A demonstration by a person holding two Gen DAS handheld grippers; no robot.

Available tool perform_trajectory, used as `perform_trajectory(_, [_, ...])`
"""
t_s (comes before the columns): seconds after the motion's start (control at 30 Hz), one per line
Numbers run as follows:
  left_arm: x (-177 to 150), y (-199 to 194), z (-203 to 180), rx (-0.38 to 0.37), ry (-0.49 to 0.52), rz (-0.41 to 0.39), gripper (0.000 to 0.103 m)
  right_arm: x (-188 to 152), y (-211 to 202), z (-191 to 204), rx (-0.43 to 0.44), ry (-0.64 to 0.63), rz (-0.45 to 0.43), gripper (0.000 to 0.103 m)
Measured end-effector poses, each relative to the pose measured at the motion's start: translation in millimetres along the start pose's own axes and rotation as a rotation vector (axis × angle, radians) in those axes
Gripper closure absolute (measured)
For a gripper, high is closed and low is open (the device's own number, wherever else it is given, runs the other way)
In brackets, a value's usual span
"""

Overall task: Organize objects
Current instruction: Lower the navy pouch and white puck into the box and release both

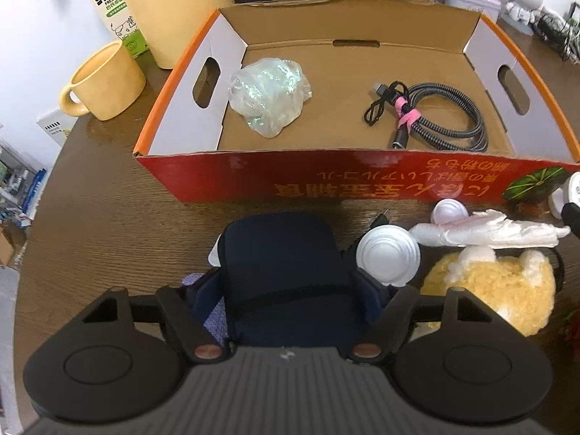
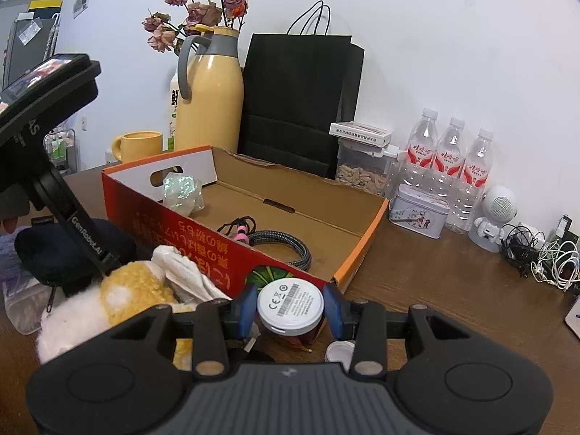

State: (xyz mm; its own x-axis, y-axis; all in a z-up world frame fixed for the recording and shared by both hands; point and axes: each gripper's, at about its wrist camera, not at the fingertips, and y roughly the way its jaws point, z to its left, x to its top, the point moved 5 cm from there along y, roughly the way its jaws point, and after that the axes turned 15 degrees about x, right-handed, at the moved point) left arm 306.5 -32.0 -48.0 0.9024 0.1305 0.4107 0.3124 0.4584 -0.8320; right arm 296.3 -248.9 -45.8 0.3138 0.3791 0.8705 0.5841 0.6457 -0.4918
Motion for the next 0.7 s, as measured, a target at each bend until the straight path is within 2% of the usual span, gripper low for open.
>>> perform_trajectory(0.23, [-7.0,-4.7,5.6,-0.051,-0.016,-0.027,0.034,5.5,-6.1,6.4,-0.028,-0.006,-0.027,0.065])
perform_trajectory(0.43, [-10.0,-13.4,12.4,-0.101,-0.025,-0.065,0.034,11.8,-12.6,16.2,-0.035,0.016,-0.053,0.065])
perform_trajectory(0.7, [-14.5,-31.4,32.1,-0.171,-0.048,-0.16,0.035,25.1,-16.9,32.0,-0.047,0.032,-0.071,0.065])
